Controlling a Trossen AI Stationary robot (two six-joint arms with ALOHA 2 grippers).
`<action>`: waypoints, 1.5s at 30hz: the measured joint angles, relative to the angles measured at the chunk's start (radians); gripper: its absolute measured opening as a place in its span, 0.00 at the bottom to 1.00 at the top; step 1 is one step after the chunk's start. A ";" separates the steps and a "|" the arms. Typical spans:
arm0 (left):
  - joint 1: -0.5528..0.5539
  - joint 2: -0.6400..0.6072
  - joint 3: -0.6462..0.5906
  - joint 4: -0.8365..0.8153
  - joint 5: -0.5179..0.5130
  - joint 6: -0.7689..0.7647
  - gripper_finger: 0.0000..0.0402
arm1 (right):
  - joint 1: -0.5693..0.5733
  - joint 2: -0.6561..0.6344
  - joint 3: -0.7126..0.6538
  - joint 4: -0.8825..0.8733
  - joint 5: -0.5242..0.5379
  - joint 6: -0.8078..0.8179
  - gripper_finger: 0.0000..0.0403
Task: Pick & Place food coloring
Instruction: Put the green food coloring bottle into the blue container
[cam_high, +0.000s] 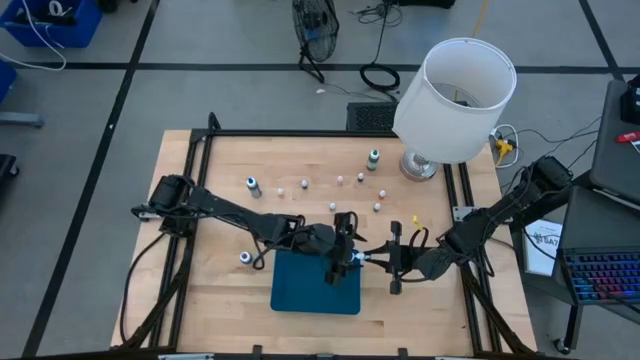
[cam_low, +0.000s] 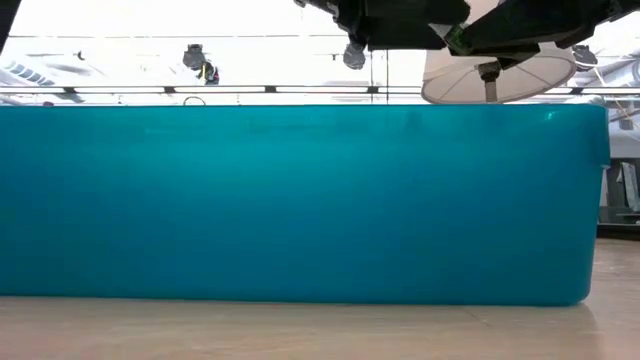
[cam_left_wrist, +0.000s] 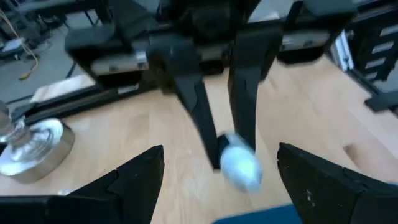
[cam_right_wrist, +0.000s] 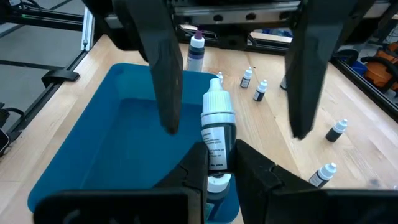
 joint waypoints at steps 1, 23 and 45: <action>-0.001 0.002 0.000 -0.007 -0.002 0.002 0.74 | 0.000 0.000 0.000 0.000 0.000 -0.002 0.10; -0.028 -0.043 -0.001 -0.120 -0.036 0.042 0.17 | -0.002 0.000 0.003 -0.001 0.004 0.023 0.16; -0.153 0.014 -0.002 -0.946 0.024 -0.573 0.17 | 0.000 0.000 0.000 0.006 -0.003 0.088 0.31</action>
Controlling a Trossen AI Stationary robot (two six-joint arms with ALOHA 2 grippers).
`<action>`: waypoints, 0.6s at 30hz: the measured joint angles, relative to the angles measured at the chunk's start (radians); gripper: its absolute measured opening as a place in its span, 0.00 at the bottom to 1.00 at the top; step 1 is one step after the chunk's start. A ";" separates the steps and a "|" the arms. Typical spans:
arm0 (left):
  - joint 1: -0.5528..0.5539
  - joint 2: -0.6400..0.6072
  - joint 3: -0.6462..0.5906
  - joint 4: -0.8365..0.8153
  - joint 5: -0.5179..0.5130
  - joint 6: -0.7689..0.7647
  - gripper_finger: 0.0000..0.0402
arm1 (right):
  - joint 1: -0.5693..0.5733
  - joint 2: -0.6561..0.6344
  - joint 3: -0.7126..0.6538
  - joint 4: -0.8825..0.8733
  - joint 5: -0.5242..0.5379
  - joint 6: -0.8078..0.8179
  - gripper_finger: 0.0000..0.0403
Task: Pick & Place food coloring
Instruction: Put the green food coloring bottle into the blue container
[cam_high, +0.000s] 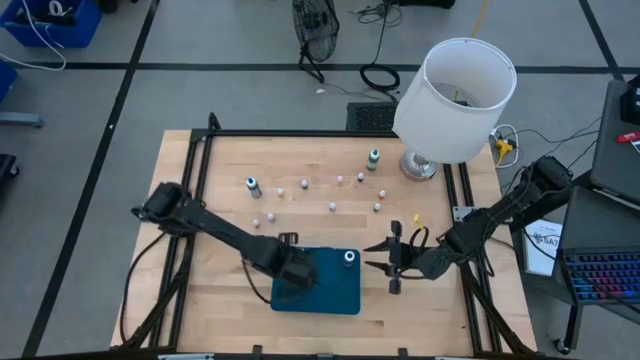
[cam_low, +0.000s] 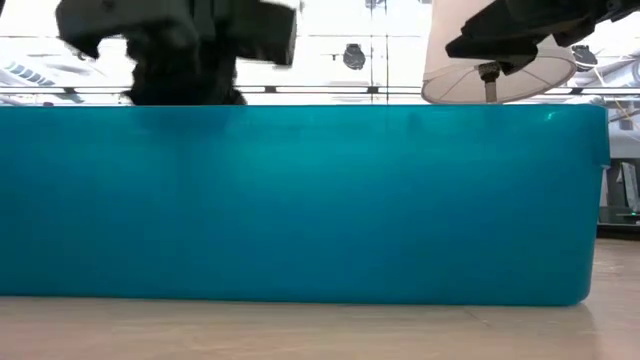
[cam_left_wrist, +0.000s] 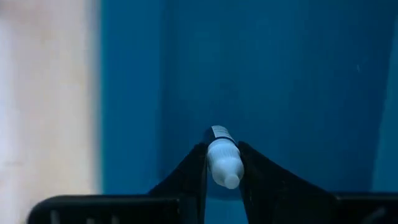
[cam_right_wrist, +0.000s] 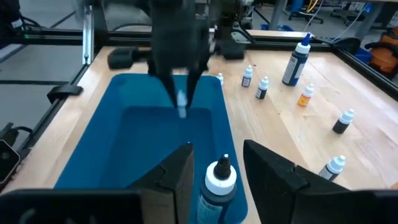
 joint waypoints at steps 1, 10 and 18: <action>0.003 0.018 0.000 -0.002 0.026 -0.002 0.17 | 0.000 0.000 0.000 0.002 0.000 -0.006 0.31; 0.028 0.076 0.004 0.007 0.130 -0.033 0.19 | 0.000 0.000 0.000 0.014 0.000 -0.026 0.31; 0.031 0.081 -0.001 0.032 0.131 -0.027 0.37 | 0.000 0.000 0.000 0.015 0.000 -0.026 0.31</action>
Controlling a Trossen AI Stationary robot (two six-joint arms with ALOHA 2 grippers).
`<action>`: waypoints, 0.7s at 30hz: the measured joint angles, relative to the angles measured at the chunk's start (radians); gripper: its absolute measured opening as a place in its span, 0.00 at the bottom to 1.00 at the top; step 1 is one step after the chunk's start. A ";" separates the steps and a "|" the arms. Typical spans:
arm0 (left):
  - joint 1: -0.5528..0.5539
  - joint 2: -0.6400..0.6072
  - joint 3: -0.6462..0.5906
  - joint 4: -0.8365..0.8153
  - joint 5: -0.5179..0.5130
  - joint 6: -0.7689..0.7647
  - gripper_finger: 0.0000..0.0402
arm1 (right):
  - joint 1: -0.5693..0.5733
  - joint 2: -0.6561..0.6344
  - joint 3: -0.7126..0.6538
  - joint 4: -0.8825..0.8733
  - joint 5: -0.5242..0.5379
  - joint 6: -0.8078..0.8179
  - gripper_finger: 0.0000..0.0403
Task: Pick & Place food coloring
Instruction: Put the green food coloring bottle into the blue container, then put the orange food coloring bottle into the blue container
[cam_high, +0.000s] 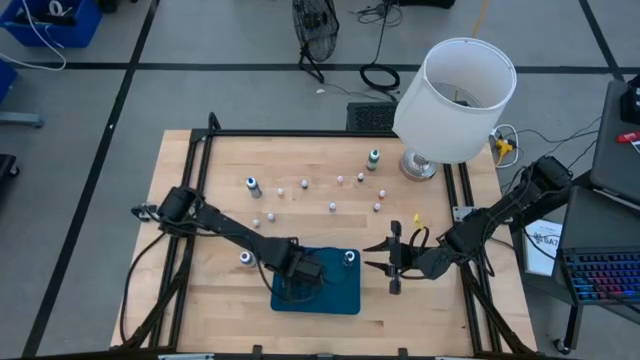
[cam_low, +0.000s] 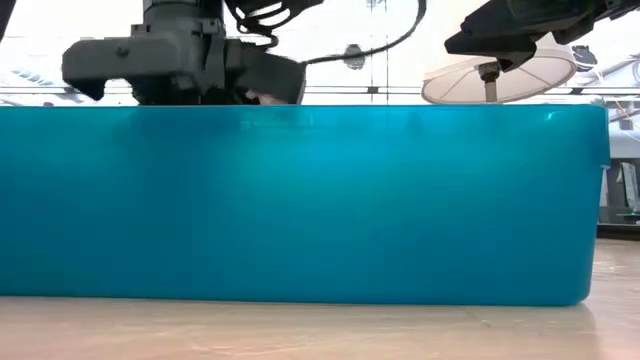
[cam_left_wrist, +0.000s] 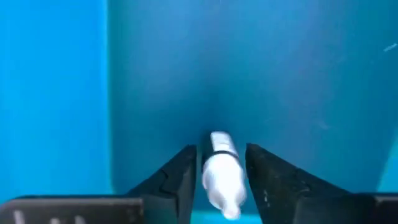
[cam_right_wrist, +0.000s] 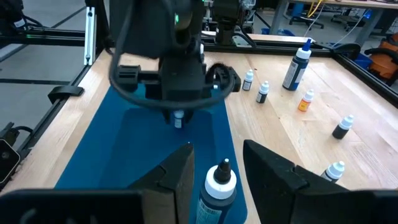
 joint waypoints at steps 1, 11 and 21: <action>0.000 -0.002 0.001 0.007 0.000 0.008 0.38 | 0.000 0.000 0.000 0.000 0.000 0.000 0.31; 0.017 -0.104 0.006 0.028 0.018 0.101 0.46 | 0.000 0.000 0.000 -0.001 0.000 0.000 0.31; -0.030 -0.507 -0.156 0.345 -0.261 0.344 0.45 | 0.000 0.000 0.000 -0.076 -0.001 0.000 0.31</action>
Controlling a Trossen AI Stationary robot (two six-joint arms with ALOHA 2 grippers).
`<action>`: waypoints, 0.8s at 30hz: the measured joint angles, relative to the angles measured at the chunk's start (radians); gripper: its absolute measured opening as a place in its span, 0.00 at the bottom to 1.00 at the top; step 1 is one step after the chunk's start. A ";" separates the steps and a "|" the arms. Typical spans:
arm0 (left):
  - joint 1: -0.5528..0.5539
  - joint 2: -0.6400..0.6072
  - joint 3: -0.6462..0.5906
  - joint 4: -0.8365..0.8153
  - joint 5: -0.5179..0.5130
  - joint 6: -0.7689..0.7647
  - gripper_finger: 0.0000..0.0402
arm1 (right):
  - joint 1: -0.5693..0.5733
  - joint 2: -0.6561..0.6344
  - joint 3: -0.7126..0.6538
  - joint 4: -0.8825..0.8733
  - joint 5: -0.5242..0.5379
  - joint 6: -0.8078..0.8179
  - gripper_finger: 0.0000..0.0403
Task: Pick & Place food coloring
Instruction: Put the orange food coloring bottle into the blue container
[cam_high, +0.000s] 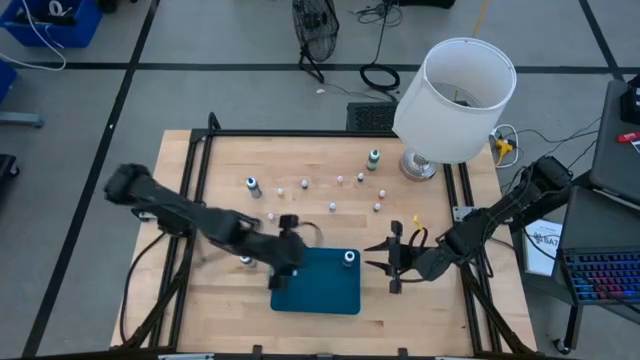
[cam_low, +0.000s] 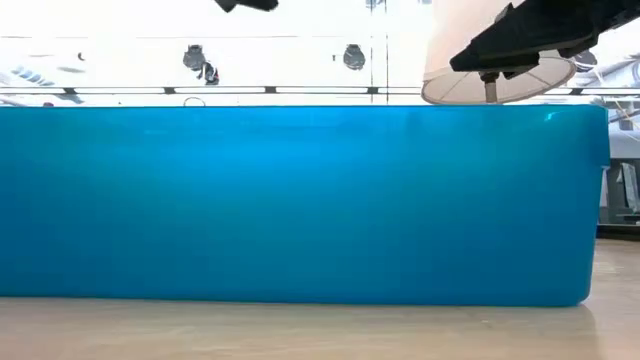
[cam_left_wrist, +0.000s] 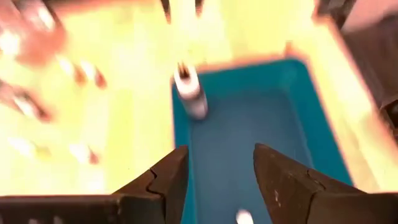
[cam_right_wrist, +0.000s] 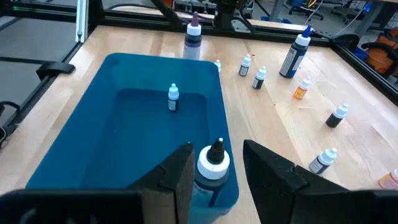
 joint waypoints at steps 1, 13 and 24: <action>-0.005 -0.054 -0.056 0.065 -0.005 0.029 0.45 | 0.000 0.000 0.000 -0.006 -0.010 0.000 0.31; 0.080 -0.608 -0.920 0.874 -0.023 0.022 0.49 | 0.002 0.000 0.000 -0.012 -0.077 -0.001 0.31; 0.197 -0.993 -1.229 0.942 -0.013 -0.066 0.49 | -0.151 -0.059 0.123 -0.390 -0.081 0.067 0.31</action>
